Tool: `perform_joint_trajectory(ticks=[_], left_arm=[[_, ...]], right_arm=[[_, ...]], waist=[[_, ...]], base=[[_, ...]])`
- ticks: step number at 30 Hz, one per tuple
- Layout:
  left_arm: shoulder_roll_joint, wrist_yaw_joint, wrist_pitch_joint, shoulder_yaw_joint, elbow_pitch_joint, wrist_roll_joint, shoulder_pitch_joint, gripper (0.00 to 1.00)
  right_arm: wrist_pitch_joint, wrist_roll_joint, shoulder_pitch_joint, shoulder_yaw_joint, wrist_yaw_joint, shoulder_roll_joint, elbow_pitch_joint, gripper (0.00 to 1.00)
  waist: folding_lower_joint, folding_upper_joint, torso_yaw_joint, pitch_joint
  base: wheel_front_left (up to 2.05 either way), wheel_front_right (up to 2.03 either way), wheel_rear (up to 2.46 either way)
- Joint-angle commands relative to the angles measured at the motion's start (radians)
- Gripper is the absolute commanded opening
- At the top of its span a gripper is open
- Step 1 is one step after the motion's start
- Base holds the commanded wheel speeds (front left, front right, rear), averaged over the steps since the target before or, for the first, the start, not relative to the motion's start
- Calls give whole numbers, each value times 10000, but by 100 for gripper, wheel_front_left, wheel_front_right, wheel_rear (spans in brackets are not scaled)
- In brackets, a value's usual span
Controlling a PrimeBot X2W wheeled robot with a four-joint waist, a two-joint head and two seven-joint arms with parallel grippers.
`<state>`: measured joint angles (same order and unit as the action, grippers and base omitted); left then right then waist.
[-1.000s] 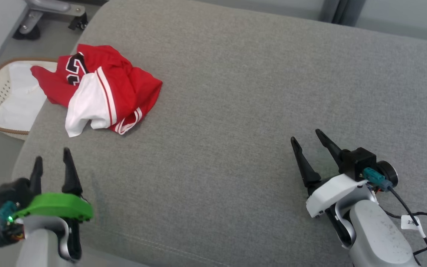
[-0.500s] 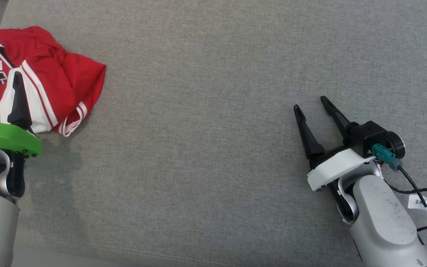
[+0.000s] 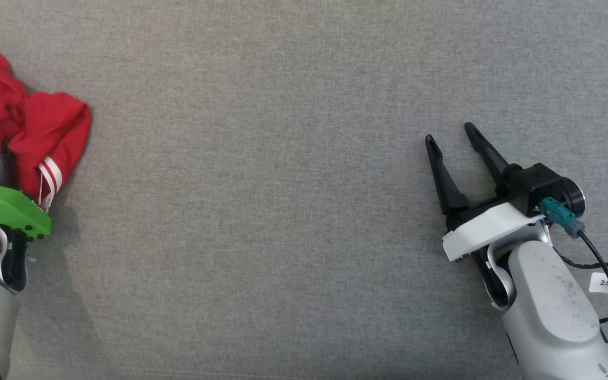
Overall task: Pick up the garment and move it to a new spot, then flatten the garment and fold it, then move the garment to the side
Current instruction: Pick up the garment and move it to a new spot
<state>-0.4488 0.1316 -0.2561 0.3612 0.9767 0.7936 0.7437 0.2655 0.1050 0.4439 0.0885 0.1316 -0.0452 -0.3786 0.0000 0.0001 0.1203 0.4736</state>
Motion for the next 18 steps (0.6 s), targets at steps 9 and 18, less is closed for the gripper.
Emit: perform_joint_trajectory(ticks=[9,18], left_arm=[[225,-515,-94,-1731,-3322,-2036,-482,0],[1786,-93,-96,-1121,-5828,-3475,-1080,0]], right_arm=[[-14,261,-369,-216,-19,-83,-128,100],[-13,683,-807,-101,-19,-79,-123,100]], waist=[[0,-1,-269,-686],[0,-1,-1325,-1671]], base=[[0,0,0],[0,0,0]])
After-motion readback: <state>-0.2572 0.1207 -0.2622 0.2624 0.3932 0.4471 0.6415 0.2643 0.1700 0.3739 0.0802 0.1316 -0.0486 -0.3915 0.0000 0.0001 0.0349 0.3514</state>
